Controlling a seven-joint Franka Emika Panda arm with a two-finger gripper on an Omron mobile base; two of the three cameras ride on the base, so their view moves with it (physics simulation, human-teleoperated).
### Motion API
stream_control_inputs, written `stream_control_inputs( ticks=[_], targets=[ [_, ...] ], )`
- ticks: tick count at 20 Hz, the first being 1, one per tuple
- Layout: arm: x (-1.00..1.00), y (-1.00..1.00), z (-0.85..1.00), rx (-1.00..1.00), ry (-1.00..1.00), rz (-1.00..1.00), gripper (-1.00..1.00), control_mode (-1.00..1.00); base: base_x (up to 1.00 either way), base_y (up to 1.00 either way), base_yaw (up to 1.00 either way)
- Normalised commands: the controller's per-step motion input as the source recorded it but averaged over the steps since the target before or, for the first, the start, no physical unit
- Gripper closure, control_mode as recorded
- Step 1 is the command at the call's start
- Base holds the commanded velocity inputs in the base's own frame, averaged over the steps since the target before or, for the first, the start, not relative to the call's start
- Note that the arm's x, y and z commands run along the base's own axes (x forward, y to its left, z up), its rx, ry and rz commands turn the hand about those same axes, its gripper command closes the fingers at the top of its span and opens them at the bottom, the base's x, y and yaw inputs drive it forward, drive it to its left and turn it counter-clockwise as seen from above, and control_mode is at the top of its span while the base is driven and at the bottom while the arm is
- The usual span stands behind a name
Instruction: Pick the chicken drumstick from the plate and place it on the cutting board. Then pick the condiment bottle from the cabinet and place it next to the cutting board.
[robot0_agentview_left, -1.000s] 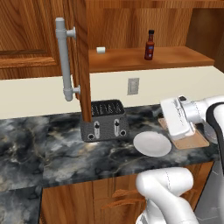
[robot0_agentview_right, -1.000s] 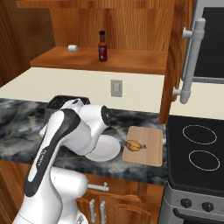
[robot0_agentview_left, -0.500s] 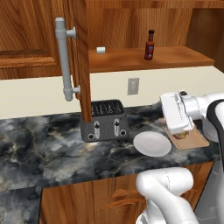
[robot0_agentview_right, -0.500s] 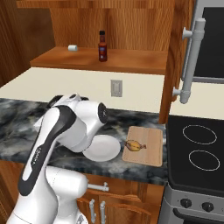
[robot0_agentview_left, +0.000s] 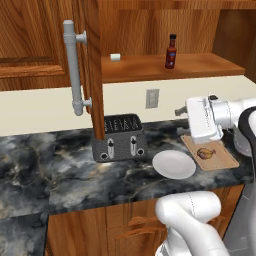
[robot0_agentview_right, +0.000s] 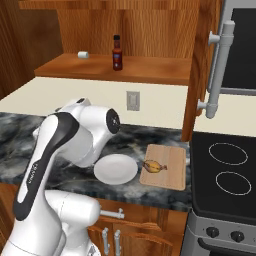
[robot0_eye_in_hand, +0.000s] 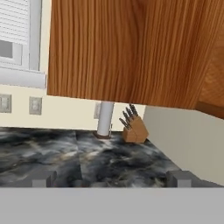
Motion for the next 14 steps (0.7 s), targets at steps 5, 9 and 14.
stream_control_inputs(
  ticks=[5,9,14],
  targets=[
    [0.0,0.0,0.33,0.0,0.0,-0.05,-1.0,-1.0,0.0,0.0,0.0],
    [0.0,0.0,0.38,0.01,0.0,-0.03,-1.0,-1.0,0.0,0.0,0.0],
    [0.0,0.0,0.37,0.05,0.0,-0.01,-1.0,-1.0,0.0,0.0,0.0]
  ],
)
